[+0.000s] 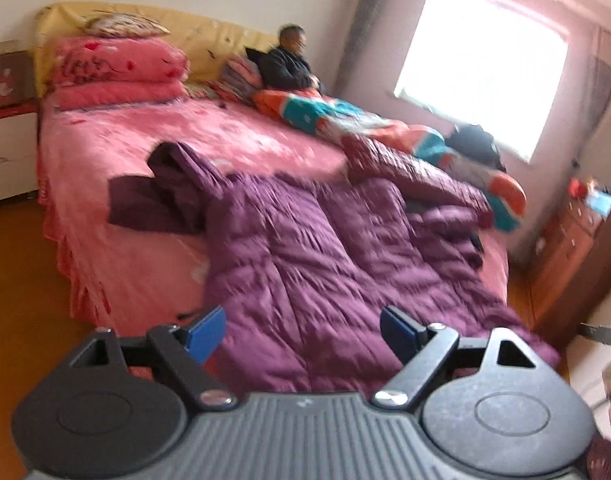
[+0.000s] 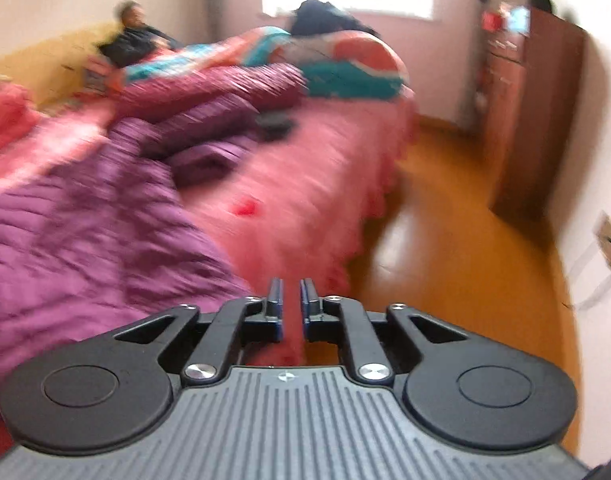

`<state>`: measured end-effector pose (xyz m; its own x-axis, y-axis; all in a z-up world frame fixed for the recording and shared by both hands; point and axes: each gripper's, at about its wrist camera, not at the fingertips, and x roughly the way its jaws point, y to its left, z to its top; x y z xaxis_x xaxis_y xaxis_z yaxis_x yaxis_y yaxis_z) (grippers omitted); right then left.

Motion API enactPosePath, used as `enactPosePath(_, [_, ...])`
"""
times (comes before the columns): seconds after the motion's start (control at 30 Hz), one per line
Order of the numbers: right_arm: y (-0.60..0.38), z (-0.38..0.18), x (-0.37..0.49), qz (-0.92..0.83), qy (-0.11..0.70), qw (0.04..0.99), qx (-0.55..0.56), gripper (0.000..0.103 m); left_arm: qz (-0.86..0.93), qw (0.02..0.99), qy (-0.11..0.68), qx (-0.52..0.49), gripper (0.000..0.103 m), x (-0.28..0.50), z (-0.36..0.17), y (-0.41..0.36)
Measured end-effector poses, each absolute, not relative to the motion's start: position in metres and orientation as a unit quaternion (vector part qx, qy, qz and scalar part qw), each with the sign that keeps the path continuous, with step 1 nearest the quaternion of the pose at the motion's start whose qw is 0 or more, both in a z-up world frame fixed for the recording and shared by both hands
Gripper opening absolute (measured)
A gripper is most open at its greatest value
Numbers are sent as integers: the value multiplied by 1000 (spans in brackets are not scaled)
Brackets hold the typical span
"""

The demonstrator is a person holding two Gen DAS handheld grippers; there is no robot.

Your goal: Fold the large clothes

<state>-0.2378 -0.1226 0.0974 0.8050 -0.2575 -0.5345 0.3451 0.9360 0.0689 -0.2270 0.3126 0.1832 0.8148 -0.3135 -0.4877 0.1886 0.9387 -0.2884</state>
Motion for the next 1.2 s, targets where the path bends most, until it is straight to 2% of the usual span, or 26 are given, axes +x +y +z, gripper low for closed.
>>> enactPosePath(0.03, [-112,105,-234,-139,257,953,81,46,-130,948,268,-116,85,-226,187,314])
enactPosePath(0.1, [-93,117,-230,-98,240,962,88,67,-127,951,255,-120,87,-222,194,315])
enactPosePath(0.17, [-70,123,-218,-48,232,967,93,67,-135,953,244,-120,87,-216,199,310])
enactPosePath(0.2, [-58,123,-212,-30,230,969,90,72,-139,954,237,-117,87,-212,201,305])
enactPosePath(0.23, [-44,122,-203,-15,228,970,86,81,-148,955,230,-113,88,-207,203,299])
enactPosePath(0.3, [-21,117,-184,18,234,969,79,90,-176,953,223,-102,89,-195,204,280])
enactPosePath(0.43, [9,103,-151,45,253,965,46,92,-235,942,230,-72,89,-161,189,231])
enactPosePath(0.57, [22,80,-123,35,275,961,0,97,-241,932,267,-46,88,-130,149,200])
enactPosePath(0.73, [24,28,-95,16,344,938,-32,97,-185,917,352,-21,79,-114,86,208])
enactPosePath(0.8, [22,1,-89,9,377,925,-47,99,-180,916,358,-16,78,-119,67,215])
enactPosePath(0.9, [21,-8,-87,7,381,923,-54,103,-184,921,344,2,78,-126,62,216])
enactPosePath(1.03, [25,-13,-94,2,379,923,-65,103,-184,921,345,8,78,-122,60,213])
enactPosePath(1.2, [15,-10,-92,14,380,924,-47,103,-166,930,328,-11,78,-129,87,217])
